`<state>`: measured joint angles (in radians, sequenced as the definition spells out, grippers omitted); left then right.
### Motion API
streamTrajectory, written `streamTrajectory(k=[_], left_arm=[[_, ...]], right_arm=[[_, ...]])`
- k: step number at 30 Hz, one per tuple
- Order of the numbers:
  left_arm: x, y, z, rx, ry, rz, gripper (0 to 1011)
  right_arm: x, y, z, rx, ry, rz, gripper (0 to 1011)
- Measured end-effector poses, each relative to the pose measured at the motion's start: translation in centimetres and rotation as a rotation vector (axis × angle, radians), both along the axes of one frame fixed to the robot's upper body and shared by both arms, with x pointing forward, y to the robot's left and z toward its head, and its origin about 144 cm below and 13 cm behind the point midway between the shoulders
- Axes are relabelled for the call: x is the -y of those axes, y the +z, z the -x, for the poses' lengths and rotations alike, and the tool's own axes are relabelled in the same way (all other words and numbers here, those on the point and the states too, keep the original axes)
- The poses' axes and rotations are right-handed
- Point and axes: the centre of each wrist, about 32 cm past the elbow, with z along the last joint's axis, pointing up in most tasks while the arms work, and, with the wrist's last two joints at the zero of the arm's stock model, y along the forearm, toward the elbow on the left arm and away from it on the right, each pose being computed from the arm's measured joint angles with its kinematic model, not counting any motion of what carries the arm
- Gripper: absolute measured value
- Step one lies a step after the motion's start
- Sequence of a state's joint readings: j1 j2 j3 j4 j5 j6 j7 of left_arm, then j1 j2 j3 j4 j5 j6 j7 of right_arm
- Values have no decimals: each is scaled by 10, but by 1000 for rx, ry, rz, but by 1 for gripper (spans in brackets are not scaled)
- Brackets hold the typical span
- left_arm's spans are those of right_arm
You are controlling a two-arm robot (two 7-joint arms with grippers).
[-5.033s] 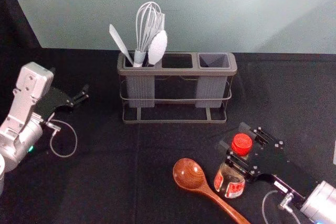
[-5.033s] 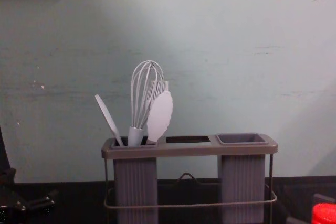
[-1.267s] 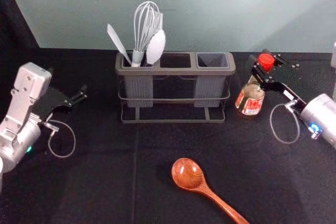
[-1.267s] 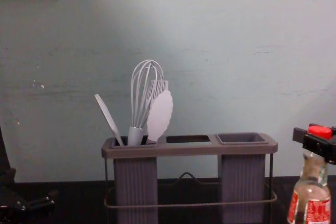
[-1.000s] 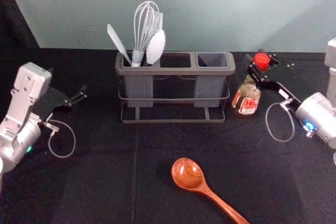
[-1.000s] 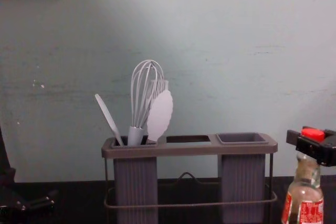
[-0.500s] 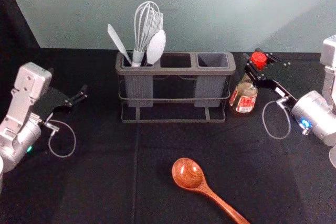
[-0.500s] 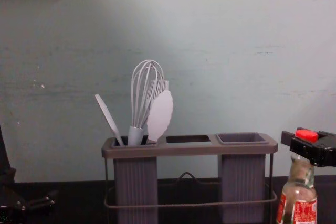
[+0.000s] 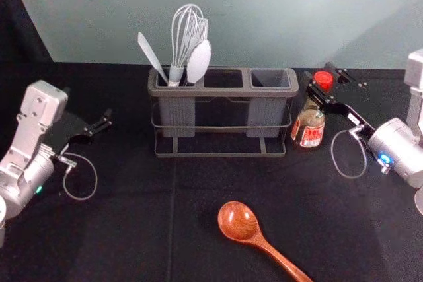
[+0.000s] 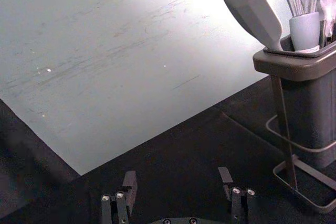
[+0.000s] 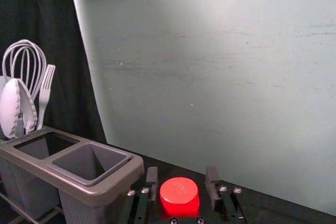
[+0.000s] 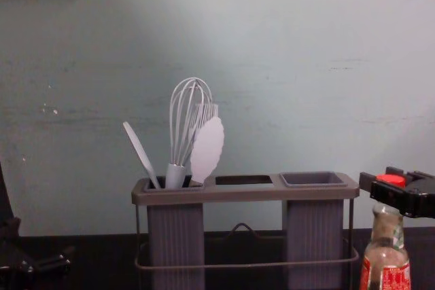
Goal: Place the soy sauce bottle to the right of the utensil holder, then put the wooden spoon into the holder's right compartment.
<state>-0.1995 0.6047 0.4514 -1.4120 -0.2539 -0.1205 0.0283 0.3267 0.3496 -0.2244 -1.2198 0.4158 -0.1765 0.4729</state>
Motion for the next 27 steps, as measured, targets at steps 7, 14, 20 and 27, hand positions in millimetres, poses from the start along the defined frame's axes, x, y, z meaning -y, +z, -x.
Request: streamTrajectory(k=[7,14,20,27], left_arm=[[0,0,0,0,0,0,1011],[0,0,0,0,0,0,1011],[0,0,0,0,0,0,1011],[0,0,0,0,0,0,1011]], right_arm=[[3,5,4,20,-3,-6,773],[8,16,13,54,-16,-2,966],[12,22,26,60,-30,9,1000],[13,28,44,71,-43,30,1000]])
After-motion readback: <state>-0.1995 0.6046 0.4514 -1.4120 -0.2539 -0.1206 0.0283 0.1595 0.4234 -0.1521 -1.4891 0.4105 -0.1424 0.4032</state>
